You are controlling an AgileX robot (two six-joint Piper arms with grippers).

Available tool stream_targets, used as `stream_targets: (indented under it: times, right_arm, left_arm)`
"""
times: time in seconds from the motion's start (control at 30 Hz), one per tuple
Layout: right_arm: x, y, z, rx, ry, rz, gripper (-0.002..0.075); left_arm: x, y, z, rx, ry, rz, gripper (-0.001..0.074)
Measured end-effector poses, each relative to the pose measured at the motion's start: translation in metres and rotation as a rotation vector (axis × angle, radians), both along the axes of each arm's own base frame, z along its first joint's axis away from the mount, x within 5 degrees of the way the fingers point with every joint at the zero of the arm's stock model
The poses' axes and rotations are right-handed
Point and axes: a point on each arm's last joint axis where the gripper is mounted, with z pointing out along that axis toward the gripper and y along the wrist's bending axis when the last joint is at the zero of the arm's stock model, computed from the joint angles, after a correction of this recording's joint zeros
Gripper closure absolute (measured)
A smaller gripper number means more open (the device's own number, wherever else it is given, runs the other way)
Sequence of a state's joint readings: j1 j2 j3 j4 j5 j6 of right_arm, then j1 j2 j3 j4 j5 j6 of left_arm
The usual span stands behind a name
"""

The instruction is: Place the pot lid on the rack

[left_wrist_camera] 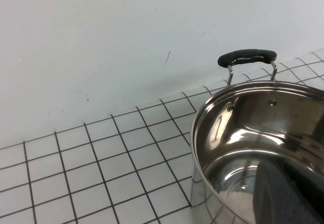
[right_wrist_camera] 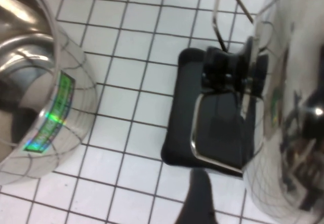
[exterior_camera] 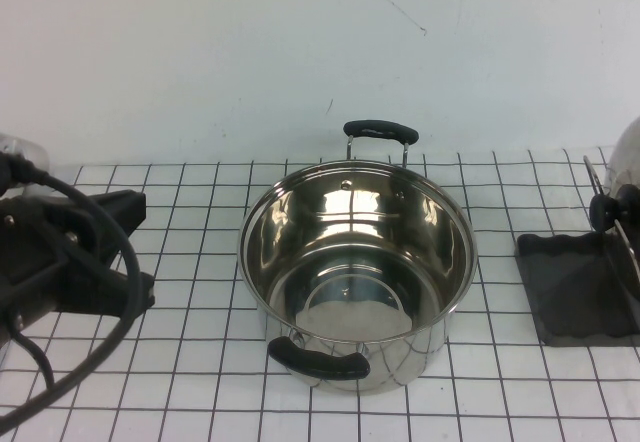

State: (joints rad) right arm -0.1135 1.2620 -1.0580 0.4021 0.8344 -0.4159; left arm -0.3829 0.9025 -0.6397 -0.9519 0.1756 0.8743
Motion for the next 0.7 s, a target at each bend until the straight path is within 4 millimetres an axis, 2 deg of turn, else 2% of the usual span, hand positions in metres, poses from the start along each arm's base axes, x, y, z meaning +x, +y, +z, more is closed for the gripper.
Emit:
stream_targets:
  times: [0.27,0.4,0.57,0.63,0.7]
  right_arm:
    - [-0.003,-0.004,-0.002,-0.038,0.035,-0.03,0.0183]
    - [-0.012,-0.006,0.007,-0.072,0.012,-0.04,0.0216]
    - [-0.046,-0.005,0.035,-0.121,-0.087,-0.043,0.0321]
    - [-0.063,-0.003,0.048,-0.13,-0.151,-0.046,0.0392]
    - [-0.086,0.0,0.059,-0.137,-0.224,-0.05,0.0496]
  left_arm:
    - [-0.001,-0.001,-0.001,0.013,0.005,-0.02,0.0737]
    - [0.0,0.0,0.0,0.036,-0.026,-0.01,0.0737]
    - [-0.005,0.007,0.011,0.032,-0.109,0.033,0.0737]
    - [-0.011,0.011,0.018,0.017,-0.15,0.049,0.0737]
    - [-0.02,0.015,0.027,0.002,-0.203,0.058,0.0737]
